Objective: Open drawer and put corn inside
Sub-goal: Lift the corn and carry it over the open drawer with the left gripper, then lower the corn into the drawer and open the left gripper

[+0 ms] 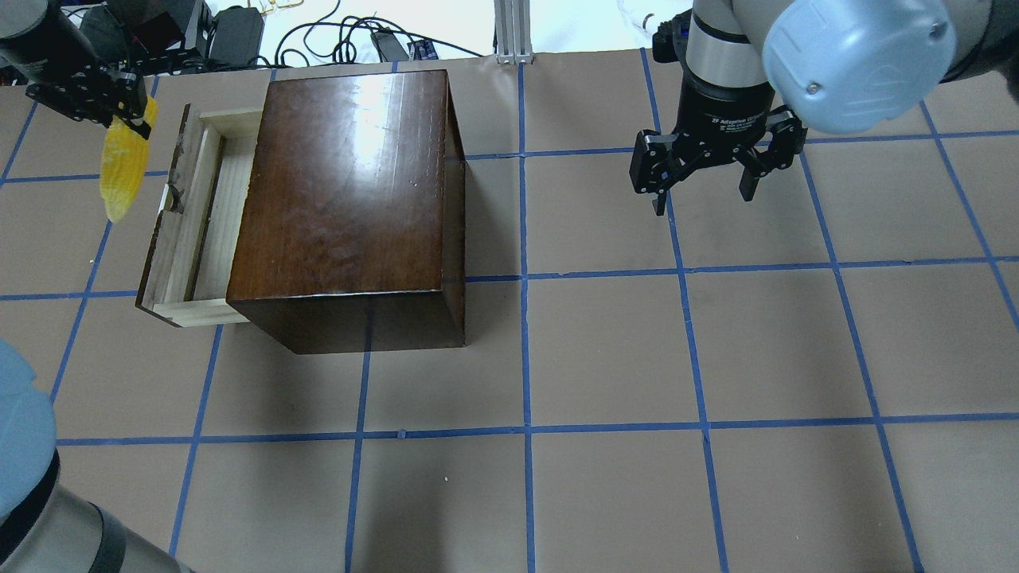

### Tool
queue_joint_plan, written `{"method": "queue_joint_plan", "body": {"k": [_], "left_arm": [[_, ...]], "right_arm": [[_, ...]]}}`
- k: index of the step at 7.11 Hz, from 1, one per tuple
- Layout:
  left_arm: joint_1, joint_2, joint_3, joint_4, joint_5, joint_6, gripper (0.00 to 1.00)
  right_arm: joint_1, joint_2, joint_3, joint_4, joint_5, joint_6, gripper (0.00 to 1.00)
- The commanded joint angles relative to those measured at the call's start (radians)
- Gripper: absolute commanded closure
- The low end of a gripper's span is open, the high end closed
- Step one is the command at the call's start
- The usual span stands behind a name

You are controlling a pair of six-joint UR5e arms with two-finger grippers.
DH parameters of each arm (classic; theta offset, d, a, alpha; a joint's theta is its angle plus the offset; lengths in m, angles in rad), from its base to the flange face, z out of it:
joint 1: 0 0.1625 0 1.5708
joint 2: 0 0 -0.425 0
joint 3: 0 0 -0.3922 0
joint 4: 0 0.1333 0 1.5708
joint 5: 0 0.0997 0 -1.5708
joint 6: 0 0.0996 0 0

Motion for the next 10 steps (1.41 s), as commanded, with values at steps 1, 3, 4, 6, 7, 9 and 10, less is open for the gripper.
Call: {"method": "queue_joint_plan", "body": {"k": [1,3,4,6,7,9,10], "left_arm": [[-0.070,-0.012,-0.013,0.002,-0.004,-0.002,1.00],[-0.078,-0.013,-0.106,0.077,-0.008,0.007,1.00],[-0.075,-0.012,-0.149,0.121,-0.037,0.011,1.00],[-0.069,-0.013,-0.179,0.161,-0.074,0.015,1.00],[-0.066,-0.018,-0.186,0.162,-0.068,0.015,0.97],[-0.066,-0.019,-0.199,0.162,-0.074,-0.003,0.27],[-0.066,-0.018,-0.200,0.160,-0.074,0.000,0.01]], "right_arm": [[0.000,0.000,0.000,0.000,0.000,0.000,0.00],[0.000,0.000,0.000,0.000,0.000,0.000,0.00],[0.000,0.000,0.000,0.000,0.000,0.000,0.00],[0.000,0.000,0.000,0.000,-0.001,0.000,0.00],[0.000,0.000,0.000,0.000,0.000,0.000,0.00],[0.000,0.000,0.000,0.000,0.000,0.000,0.00],[0.000,0.000,0.000,0.000,-0.001,0.000,0.00]]}}
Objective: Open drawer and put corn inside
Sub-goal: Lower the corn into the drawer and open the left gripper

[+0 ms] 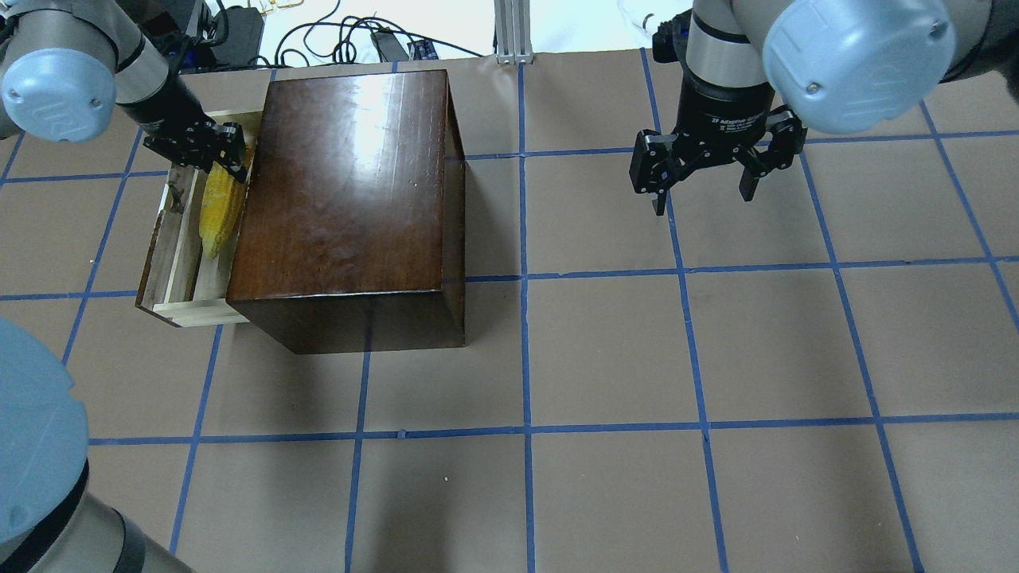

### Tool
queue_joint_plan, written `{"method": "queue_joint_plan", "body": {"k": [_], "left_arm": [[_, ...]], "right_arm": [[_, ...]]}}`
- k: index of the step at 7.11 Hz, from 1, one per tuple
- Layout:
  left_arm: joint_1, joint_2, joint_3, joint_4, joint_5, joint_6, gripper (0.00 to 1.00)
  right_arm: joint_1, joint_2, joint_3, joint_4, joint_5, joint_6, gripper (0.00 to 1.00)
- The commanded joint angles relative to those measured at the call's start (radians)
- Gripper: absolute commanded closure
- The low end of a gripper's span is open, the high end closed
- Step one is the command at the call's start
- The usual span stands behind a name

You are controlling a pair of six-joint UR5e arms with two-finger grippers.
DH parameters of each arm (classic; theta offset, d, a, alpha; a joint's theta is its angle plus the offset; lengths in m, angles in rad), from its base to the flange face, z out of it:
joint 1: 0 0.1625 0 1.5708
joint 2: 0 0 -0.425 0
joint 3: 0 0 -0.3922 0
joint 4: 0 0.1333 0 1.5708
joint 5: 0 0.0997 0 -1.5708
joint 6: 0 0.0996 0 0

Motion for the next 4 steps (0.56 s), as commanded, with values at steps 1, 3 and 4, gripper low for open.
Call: {"method": "queue_joint_plan", "body": {"k": [1,3,4], "left_arm": [[0.000,0.018,0.001,-0.013,0.011,-0.005,0.00],[-0.006,0.047,0.010,-0.031,0.016,-0.017,0.00],[-0.014,0.068,0.014,-0.041,0.016,-0.017,0.00]], "right_arm": [[0.000,0.000,0.000,0.000,0.000,0.000,0.00],[0.000,0.000,0.000,0.000,0.000,0.000,0.00],[0.000,0.000,0.000,0.000,0.000,0.000,0.00]]}}
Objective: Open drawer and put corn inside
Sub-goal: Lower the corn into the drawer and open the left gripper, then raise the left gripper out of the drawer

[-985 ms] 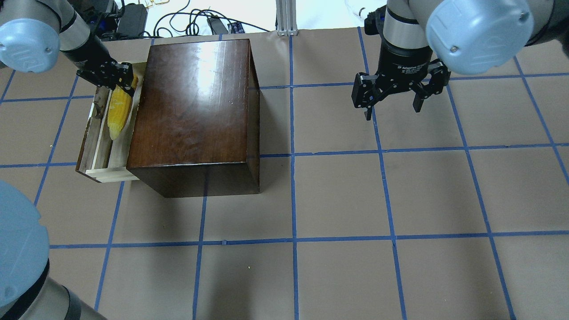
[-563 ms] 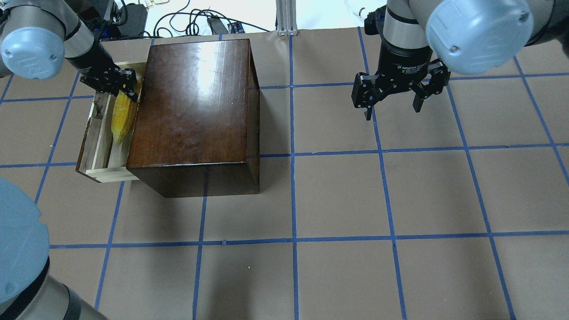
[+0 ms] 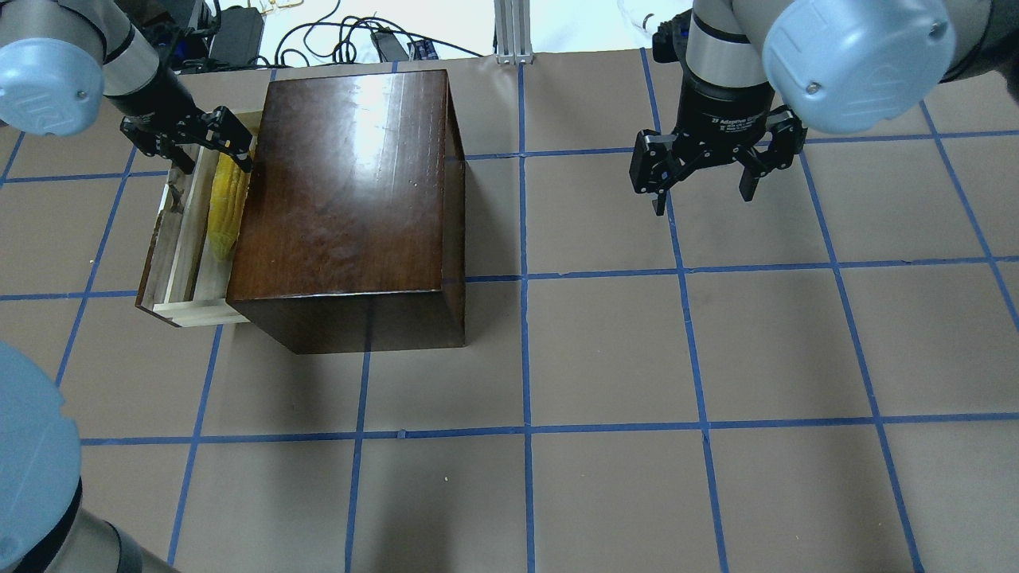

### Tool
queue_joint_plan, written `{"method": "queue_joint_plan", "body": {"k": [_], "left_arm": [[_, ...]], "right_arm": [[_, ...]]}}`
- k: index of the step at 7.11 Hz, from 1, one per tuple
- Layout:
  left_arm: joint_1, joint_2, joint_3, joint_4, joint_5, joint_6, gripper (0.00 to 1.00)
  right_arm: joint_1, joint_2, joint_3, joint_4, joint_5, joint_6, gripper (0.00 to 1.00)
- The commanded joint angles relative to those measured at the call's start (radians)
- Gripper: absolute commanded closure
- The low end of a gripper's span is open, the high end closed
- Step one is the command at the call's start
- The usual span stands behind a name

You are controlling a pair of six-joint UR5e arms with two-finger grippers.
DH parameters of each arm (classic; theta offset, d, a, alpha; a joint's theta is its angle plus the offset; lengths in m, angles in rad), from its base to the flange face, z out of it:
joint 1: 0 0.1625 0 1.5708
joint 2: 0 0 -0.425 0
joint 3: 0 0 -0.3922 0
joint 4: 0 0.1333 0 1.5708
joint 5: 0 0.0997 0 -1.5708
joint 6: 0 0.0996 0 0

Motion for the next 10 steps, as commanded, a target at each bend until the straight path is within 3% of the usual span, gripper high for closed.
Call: {"method": "queue_joint_plan", "body": {"k": [1,4,6,8,10], "left_arm": [[-0.006,0.056,0.013,-0.014,0.000,-0.002,0.00],[-0.066,0.122,0.079,-0.075,0.000,-0.009,0.00],[-0.104,0.176,0.071,-0.184,-0.006,-0.240,0.00],[-0.180,0.190,0.054,-0.190,0.003,-0.330,0.00],[-0.266,0.214,-0.004,-0.186,0.135,-0.333,0.00]], "right_arm": [[0.000,0.000,0.000,0.000,0.000,0.000,0.00],[0.000,0.000,0.000,0.000,0.000,0.000,0.00],[0.000,0.000,0.000,0.000,0.000,0.000,0.00],[0.000,0.000,0.000,0.000,0.000,0.000,0.00],[0.000,0.000,0.000,0.000,0.000,0.000,0.00]]}}
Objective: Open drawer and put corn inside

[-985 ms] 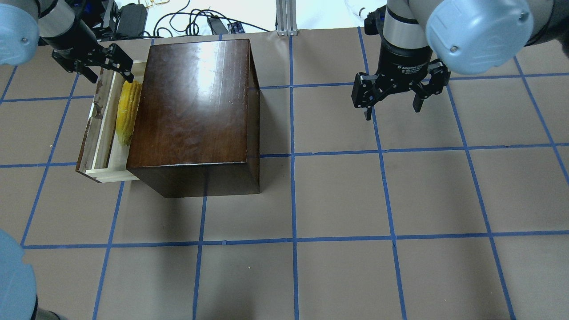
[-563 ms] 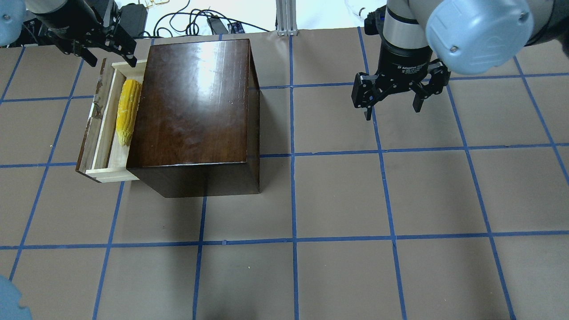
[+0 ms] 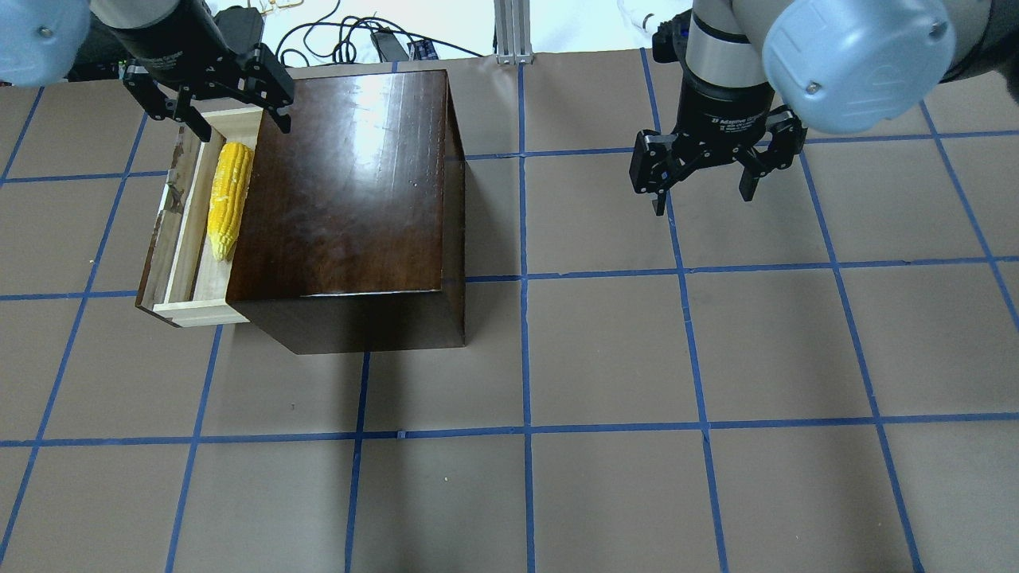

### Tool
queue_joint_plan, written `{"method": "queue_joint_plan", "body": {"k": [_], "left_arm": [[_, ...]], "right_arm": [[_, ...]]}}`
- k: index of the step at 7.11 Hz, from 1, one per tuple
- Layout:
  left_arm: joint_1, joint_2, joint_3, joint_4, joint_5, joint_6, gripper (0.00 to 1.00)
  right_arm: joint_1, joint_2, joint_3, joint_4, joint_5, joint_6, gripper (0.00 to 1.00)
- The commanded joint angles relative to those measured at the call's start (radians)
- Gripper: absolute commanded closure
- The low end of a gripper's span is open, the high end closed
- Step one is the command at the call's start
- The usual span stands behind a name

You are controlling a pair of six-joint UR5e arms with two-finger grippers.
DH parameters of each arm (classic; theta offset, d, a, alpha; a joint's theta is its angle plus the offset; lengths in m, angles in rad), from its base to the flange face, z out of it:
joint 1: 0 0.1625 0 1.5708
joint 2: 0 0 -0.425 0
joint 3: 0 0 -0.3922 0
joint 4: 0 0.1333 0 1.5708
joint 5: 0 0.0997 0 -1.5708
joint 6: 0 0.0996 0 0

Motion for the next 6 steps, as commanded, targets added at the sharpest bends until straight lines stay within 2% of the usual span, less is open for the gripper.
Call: {"method": "queue_joint_plan", "body": {"k": [1,4,6], "left_arm": [[-0.068,0.045,-0.076,0.001,0.062,-0.009,0.00],[-0.068,0.123,-0.171,0.003,0.055,0.008,0.00],[-0.054,0.137,-0.174,0.003,-0.022,0.010,0.00]], "right_arm": [[0.000,0.000,0.000,0.000,0.000,0.000,0.00],[0.000,0.000,0.000,0.000,0.000,0.000,0.00],[0.000,0.000,0.000,0.000,0.000,0.000,0.00]]}}
